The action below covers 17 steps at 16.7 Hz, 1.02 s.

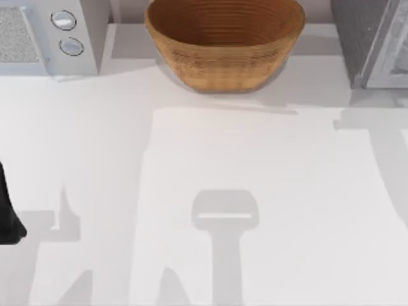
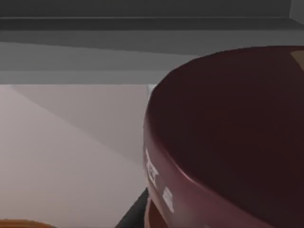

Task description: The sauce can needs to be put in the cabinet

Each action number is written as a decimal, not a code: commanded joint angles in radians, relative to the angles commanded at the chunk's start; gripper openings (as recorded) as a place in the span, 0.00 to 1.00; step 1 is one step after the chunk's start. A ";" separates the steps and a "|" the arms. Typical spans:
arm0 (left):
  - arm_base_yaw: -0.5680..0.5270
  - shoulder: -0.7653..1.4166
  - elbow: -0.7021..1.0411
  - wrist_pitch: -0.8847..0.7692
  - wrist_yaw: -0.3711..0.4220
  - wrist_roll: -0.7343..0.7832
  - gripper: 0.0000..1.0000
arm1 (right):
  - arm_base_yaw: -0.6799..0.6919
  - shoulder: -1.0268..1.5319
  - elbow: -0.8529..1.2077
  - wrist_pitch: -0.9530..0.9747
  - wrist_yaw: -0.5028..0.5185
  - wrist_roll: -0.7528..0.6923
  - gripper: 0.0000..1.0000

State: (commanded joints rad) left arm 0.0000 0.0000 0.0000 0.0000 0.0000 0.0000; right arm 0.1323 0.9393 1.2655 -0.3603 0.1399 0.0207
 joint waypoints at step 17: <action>0.000 0.000 0.000 0.000 0.000 0.000 1.00 | 0.056 0.425 0.610 -0.151 0.053 -0.002 0.00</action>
State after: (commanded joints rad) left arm 0.0000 0.0000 0.0000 0.0000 0.0000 0.0000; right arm 0.1878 1.3645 1.8758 -0.5115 0.1932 0.0186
